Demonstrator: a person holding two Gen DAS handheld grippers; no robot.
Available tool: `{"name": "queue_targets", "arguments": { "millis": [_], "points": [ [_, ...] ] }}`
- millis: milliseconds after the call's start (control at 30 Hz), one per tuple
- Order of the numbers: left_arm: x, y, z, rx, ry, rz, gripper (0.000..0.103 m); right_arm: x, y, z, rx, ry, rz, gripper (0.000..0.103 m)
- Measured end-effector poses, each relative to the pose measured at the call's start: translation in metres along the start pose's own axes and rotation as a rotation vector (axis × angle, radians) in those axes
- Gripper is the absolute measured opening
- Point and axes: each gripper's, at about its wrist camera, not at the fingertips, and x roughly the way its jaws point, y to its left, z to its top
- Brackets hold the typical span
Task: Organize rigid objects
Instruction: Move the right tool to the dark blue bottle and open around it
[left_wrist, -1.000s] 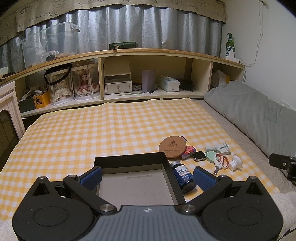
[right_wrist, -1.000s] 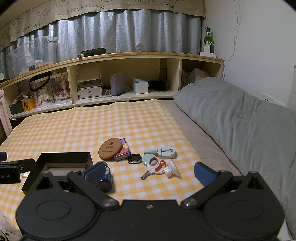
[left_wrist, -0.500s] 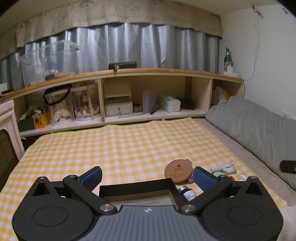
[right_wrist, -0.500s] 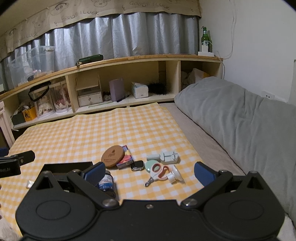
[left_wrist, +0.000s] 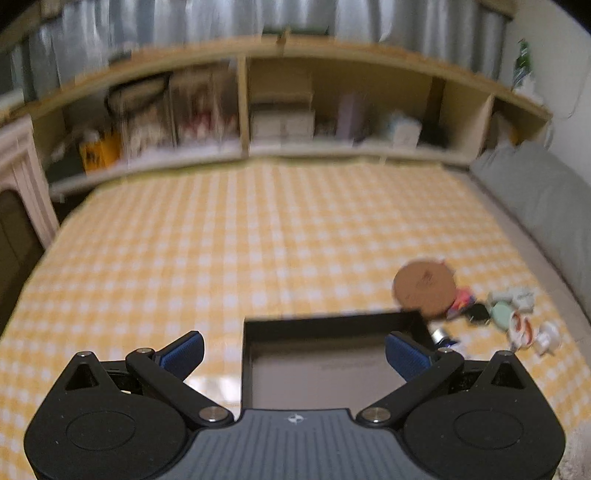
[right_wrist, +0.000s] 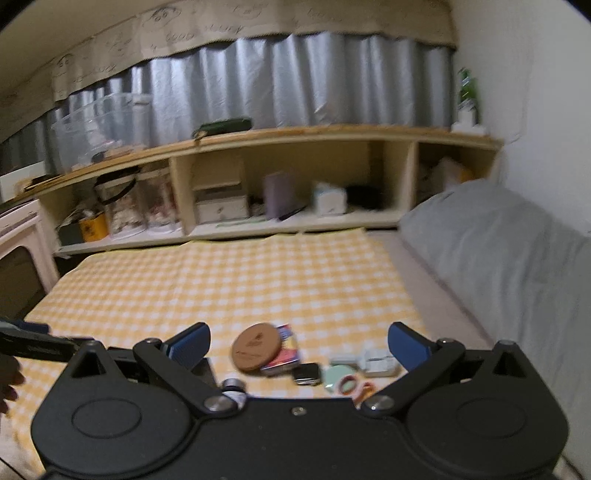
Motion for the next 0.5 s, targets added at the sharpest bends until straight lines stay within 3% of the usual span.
{"name": "queue_targets", "arguments": {
  "millis": [33, 100, 300, 367, 433, 500],
  "points": [
    [0.008, 0.005, 0.0, -0.013, 0.035, 0.004, 0.093, 0.008, 0.0, 0.004, 0.006, 0.023, 0.018, 0.103],
    [0.02, 0.015, -0.004, -0.043, 0.088, 0.018, 0.074, 0.027, 0.003, 0.007, 0.015, 0.073, 0.037, 0.103],
    [0.05, 0.044, -0.014, -0.154, 0.231, -0.015, 0.034, 0.091, 0.0, 0.019, 0.097, 0.258, 0.148, 0.103],
    [0.054, 0.049, -0.018, -0.166, 0.265, -0.021, 0.026, 0.116, 0.0, 0.023, 0.131, 0.329, 0.172, 0.1],
    [0.056, 0.05, -0.021, -0.165, 0.289, -0.017, 0.023, 0.139, 0.003, 0.023, 0.15, 0.39, 0.187, 0.086],
    [0.061, 0.05, -0.023, -0.157, 0.309, -0.011, 0.021, 0.161, 0.005, 0.018, 0.163, 0.442, 0.196, 0.083]
  ]
}}
